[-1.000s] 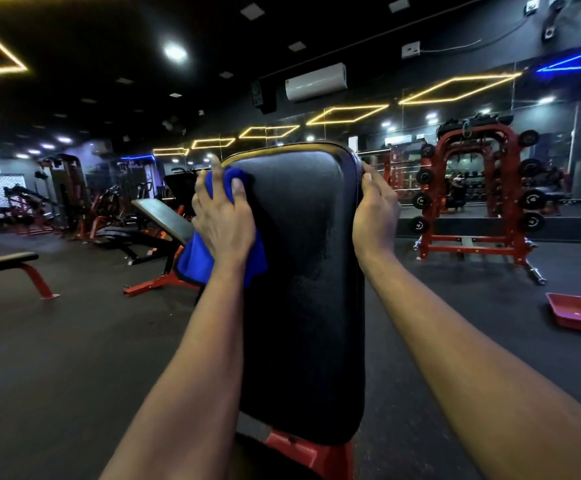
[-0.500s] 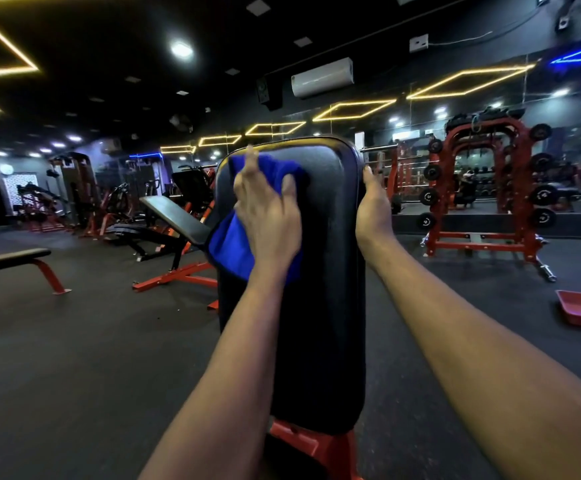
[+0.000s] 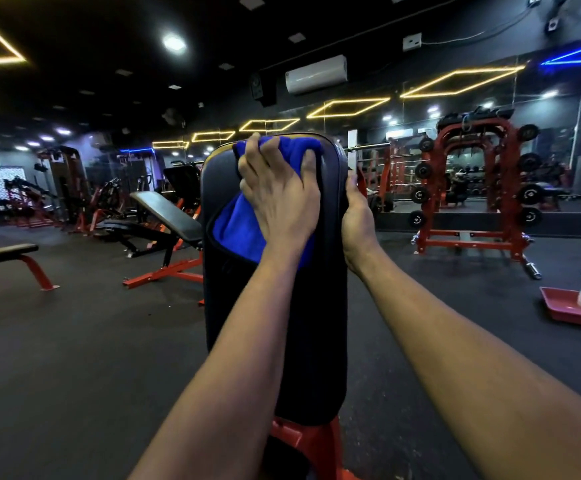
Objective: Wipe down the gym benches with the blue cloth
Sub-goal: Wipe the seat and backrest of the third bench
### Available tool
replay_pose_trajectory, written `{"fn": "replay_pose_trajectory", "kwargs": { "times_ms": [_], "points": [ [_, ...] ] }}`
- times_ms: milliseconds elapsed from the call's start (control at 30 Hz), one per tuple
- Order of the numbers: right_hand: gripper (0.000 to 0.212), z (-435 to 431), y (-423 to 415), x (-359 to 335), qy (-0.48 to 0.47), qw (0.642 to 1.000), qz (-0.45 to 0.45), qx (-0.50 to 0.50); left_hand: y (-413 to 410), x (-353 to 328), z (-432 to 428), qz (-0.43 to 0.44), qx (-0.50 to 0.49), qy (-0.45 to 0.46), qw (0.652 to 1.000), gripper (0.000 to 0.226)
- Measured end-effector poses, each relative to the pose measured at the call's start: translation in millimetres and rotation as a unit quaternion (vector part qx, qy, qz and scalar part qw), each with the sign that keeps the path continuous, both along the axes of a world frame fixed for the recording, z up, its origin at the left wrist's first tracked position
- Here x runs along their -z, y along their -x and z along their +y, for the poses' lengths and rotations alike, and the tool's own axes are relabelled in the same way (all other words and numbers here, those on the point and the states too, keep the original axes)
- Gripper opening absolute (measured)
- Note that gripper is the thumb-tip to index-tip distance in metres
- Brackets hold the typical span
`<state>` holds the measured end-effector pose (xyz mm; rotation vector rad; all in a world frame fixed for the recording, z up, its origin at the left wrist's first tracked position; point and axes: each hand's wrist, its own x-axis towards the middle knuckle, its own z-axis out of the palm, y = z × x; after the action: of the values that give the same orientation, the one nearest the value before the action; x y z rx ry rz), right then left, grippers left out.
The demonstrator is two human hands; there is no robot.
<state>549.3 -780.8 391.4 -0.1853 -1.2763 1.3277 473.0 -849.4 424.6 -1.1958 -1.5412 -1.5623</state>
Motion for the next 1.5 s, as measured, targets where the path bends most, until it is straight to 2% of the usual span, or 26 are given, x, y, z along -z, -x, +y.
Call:
{"fn": "replay_pose_trajectory", "kwargs": {
  "times_ms": [133, 267, 333, 433, 533, 633, 800, 900, 967, 1067, 1133, 1200, 1300, 1367, 1500],
  "points": [
    [0.051, 5, 0, 2, 0.008, 1.000, 0.013, -0.001, -13, 37, -7, 0.003, -0.024, 0.015, 1.000, 0.042],
    [0.066, 3, 4, 11, 0.025, 1.000, 0.006, -0.003, -15, 75, -13, 0.007, -0.020, 0.029, 0.999, 0.040],
    [0.064, 4, 4, 15, 0.038, 0.999, 0.019, -0.012, -13, 62, -10, 0.010, -0.013, 0.020, 1.000, 0.039],
    [0.046, 7, 3, 19, 0.047, 0.997, 0.036, -0.048, -17, 19, -3, 0.032, -0.010, 0.013, 0.999, 0.041],
    [0.045, 5, 2, 21, 0.070, 0.990, 0.064, -0.102, -20, -7, 1, 0.057, -0.019, 0.026, 0.998, 0.049],
    [0.047, -1, -4, 25, 0.089, 0.987, 0.050, -0.122, -26, 28, -4, 0.079, -0.034, 0.050, 0.995, 0.048],
    [0.055, -7, -20, 33, 0.082, 0.982, 0.013, -0.167, -35, 95, -18, 0.057, -0.021, 0.084, 0.995, 0.053],
    [0.045, -11, -23, 32, 0.069, 0.987, -0.010, -0.145, -32, 67, -12, 0.042, -0.028, 0.090, 0.995, 0.056],
    [0.047, -12, -20, 32, 0.058, 0.989, -0.029, -0.132, -28, 36, -6, 0.053, -0.034, 0.094, 0.994, 0.057],
    [0.046, -6, -24, 33, 0.006, 0.992, -0.095, -0.080, -24, 16, -1, 0.064, -0.037, 0.074, 0.994, 0.057],
    [0.040, 1, -34, 25, -0.063, 0.984, -0.165, 0.020, -27, 33, -2, 0.062, -0.040, 0.055, 0.996, 0.056],
    [0.036, 6, -46, 7, -0.126, 0.969, -0.168, 0.128, -34, 68, -9, 0.063, -0.039, 0.051, 0.996, 0.056],
    [0.035, -2, -52, -37, -0.201, 0.964, -0.126, 0.121, -35, 113, -20, 0.065, -0.031, 0.068, 0.995, 0.060],
    [0.033, -8, -46, -61, -0.242, 0.951, -0.161, 0.104, -35, 122, -22, 0.053, -0.029, 0.069, 0.996, 0.066],
    [0.033, 3, -40, -69, -0.245, 0.954, -0.155, 0.075, -39, 80, -11, -0.024, 0.002, 0.040, 0.999, 0.078]
  ]
}}
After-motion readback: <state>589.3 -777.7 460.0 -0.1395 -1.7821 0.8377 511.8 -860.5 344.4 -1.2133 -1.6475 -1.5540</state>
